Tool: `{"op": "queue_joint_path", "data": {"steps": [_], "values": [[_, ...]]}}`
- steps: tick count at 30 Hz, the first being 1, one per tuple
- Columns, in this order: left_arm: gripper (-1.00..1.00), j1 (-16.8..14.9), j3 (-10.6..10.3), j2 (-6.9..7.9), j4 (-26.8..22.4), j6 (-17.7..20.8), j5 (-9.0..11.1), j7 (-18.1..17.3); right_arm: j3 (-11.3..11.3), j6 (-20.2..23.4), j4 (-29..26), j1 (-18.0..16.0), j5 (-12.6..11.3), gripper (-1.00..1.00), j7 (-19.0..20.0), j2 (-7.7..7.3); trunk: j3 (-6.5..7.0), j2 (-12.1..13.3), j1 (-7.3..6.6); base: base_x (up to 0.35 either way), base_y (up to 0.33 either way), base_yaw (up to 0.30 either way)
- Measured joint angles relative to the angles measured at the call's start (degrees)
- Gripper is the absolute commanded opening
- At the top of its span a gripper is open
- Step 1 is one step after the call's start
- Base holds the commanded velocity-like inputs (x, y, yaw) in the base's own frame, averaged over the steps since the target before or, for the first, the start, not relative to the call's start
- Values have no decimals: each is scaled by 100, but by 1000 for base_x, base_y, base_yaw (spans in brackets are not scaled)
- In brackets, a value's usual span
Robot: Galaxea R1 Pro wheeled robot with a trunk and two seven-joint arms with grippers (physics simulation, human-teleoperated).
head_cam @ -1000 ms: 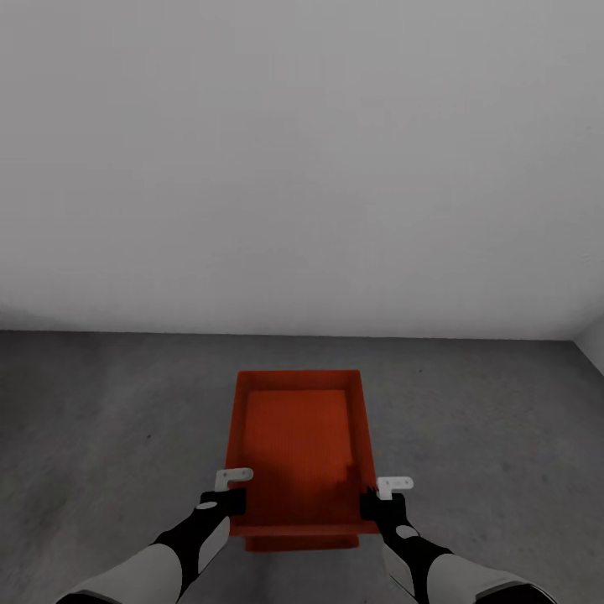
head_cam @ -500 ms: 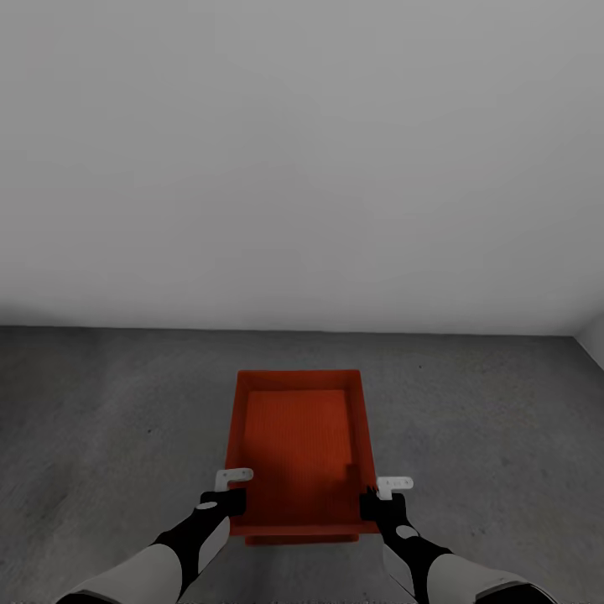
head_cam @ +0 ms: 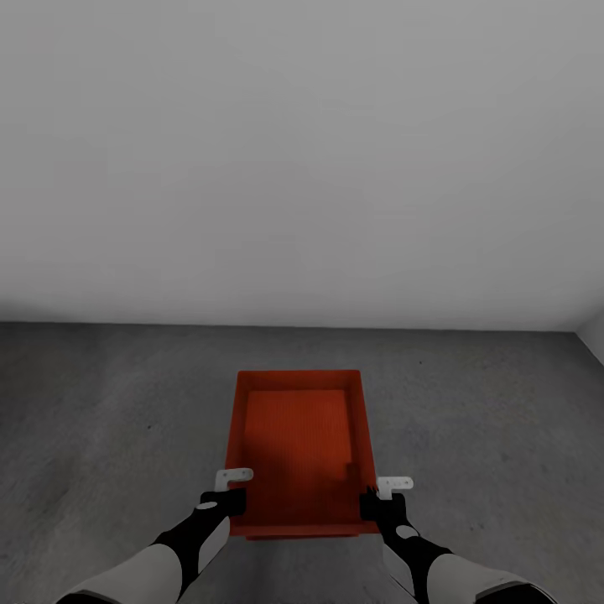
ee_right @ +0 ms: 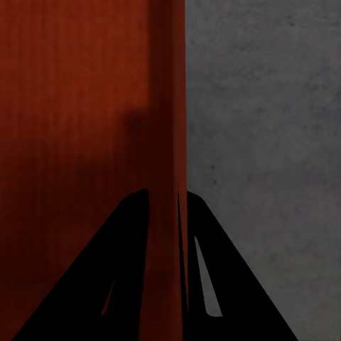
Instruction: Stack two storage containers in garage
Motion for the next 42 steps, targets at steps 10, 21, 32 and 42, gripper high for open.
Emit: {"op": "queue_joint_path", "data": {"steps": [10,21,32,42], "values": [[-100,0,0,0,0,1,0,0,-1,0,0,0,0,-100,0,0,-35,0,0,0,0,0],[-100,0,-2,2,-7,8,-1,0,-2,0,1,0,-3,-100,0,1,-112,0,0,0,0,0],[-100,0,-2,2,-8,8,-1,0,-3,-1,0,0,-1,-100,0,1,-128,0,0,0,0,0],[-100,0,-2,3,-8,15,-1,0,2,7,0,0,-9,-100,0,2,-128,0,0,0,0,0]]}}
